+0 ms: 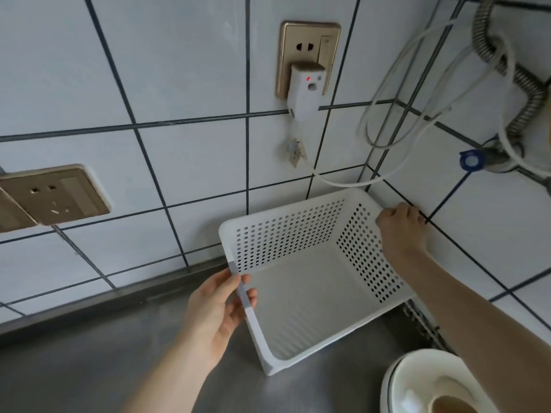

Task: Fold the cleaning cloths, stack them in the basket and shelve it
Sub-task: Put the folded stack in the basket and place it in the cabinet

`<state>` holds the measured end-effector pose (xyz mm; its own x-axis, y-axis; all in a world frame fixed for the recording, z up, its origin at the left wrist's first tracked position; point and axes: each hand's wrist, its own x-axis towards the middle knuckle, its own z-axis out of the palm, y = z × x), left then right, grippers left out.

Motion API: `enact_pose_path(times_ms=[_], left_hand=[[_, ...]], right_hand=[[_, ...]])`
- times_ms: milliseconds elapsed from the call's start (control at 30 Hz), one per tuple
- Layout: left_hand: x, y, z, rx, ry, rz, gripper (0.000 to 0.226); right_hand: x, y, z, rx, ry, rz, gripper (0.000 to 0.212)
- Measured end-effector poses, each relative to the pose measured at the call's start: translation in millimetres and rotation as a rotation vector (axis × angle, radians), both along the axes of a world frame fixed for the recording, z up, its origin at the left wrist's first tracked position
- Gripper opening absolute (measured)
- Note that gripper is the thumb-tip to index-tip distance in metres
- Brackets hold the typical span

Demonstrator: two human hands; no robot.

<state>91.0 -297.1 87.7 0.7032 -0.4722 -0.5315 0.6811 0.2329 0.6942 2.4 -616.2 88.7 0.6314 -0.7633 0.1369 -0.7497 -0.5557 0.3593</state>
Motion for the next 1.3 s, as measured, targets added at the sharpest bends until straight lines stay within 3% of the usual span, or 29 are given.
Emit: enact_pose_path(times_ms=[133, 267, 400, 533, 700, 967, 1300], left_hand=[[2.5, 30.5, 9.9, 0.032, -0.038, 0.020, 0.024], [-1.2, 75.4, 19.6, 0.100, -0.092, 0.055, 0.023], [-6.6, 137.2, 29.4, 0.188, -0.155, 0.104, 0.024], [-11.1, 205.1, 37.8, 0.264, -0.196, 0.152, 0.019], [-14.2, 291.7, 37.9, 0.377, -0.232, 0.272, 0.014], [-22.0, 397.9, 24.0, 0.424, -0.218, 0.327, 0.011], [-12.7, 440.0, 1.6, 0.456, -0.281, 0.245, 0.020]], right_hand=[[0.4, 24.4, 8.5, 0.150, -0.103, 0.032, 0.044], [3.1, 61.7, 20.1, 0.281, -0.278, 0.112, 0.033], [5.5, 116.7, 30.0, 0.338, -0.292, 0.165, 0.032], [2.0, 183.4, 39.6, 0.507, -0.450, 0.178, 0.032], [-3.4, 261.9, 28.1, 0.715, -0.549, 0.216, 0.015], [-1.8, 368.2, 0.9, 0.765, -0.543, 0.232, 0.024], [4.9, 409.7, 3.3, 0.740, -0.542, 0.209, 0.022]])
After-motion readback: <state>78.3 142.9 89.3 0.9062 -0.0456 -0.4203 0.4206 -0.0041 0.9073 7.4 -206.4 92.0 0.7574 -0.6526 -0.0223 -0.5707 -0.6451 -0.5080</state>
